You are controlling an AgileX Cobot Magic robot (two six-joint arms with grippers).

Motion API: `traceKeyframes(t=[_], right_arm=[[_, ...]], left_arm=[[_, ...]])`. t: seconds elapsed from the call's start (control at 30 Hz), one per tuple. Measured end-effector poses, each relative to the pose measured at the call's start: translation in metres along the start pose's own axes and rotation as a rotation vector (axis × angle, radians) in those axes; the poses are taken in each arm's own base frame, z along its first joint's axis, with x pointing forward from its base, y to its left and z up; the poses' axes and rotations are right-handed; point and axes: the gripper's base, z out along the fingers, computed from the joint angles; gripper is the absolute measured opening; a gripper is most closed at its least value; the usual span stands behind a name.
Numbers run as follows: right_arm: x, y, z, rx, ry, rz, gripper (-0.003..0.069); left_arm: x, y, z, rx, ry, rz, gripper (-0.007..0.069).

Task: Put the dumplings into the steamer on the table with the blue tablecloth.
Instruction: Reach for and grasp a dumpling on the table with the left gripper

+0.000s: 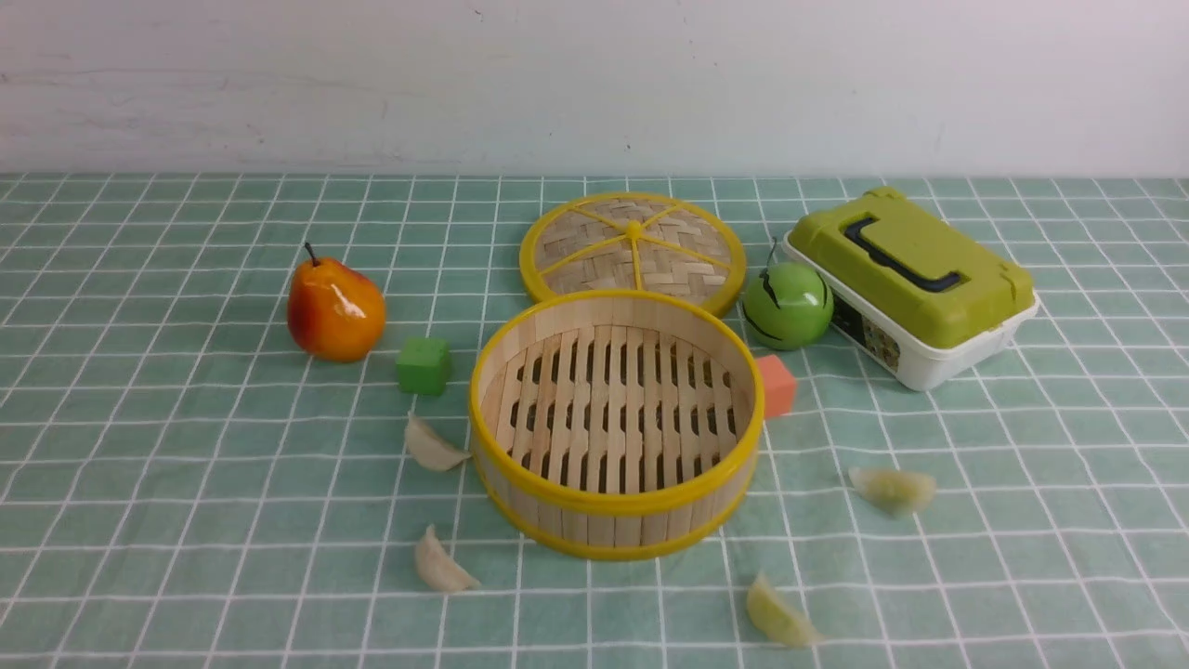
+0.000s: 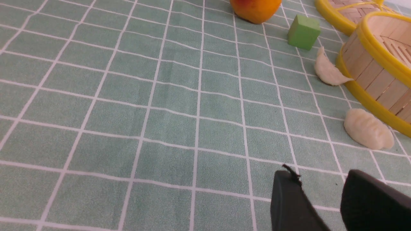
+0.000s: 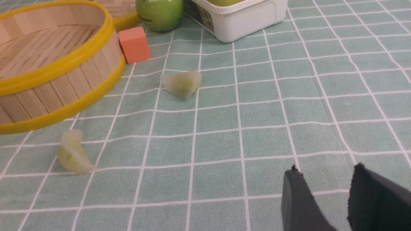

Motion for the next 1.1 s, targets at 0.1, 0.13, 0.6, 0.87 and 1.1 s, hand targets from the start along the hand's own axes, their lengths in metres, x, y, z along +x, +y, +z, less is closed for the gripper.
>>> traceKeyframes(t=[0.1,0.13,0.6,0.87,1.1], right_arm=[[0.0,0.0,0.0,0.0,0.0,0.0,0.0241],[0.0,0.0,0.0,0.0,0.0,0.0,0.0241],[0.0,0.0,0.0,0.0,0.0,0.0,0.0241],[-0.0001,-0.0003,0.0,0.003,-0.001,-0.008,0.0241],[-0.0005,-0.0004,0.0,0.005,-0.006,-0.012,0.0241]], left_arm=[[0.0,0.0,0.0,0.0,0.0,0.0,0.0237],[0.0,0.0,0.0,0.0,0.0,0.0,0.0237],[0.0,0.0,0.0,0.0,0.0,0.0,0.0237],[0.0,0.0,0.0,0.0,0.0,0.0,0.0237],[0.0,0.0,0.0,0.0,0.0,0.0,0.0237]])
